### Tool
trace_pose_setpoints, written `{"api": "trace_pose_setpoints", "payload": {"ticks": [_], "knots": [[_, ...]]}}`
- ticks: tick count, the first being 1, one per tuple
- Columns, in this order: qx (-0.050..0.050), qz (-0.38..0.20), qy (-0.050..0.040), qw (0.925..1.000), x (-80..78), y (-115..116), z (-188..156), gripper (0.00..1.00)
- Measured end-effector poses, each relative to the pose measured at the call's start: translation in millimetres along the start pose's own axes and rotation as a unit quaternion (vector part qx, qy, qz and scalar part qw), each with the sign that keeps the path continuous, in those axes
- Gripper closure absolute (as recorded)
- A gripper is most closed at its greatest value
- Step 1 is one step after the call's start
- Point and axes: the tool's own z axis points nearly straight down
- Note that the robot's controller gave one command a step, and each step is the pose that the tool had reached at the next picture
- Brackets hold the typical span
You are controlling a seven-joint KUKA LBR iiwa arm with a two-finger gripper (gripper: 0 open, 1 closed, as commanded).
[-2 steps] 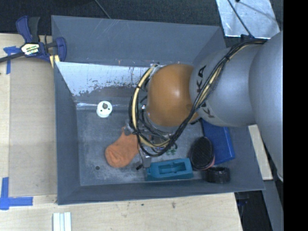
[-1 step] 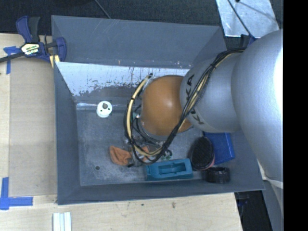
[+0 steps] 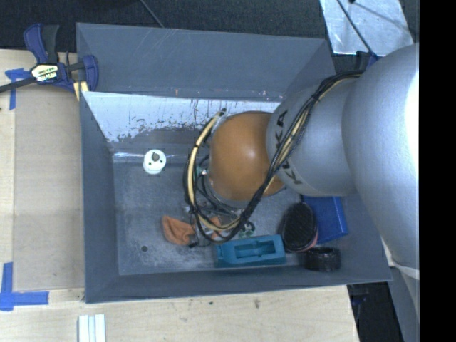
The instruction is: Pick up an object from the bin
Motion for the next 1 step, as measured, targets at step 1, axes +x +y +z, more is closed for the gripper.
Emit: {"api": "trace_pose_setpoints", "payload": {"ticks": [1], "knots": [[0.001,0.015,-0.0039,0.9999,-5.0,21.0,-182.6,1.00]]}}
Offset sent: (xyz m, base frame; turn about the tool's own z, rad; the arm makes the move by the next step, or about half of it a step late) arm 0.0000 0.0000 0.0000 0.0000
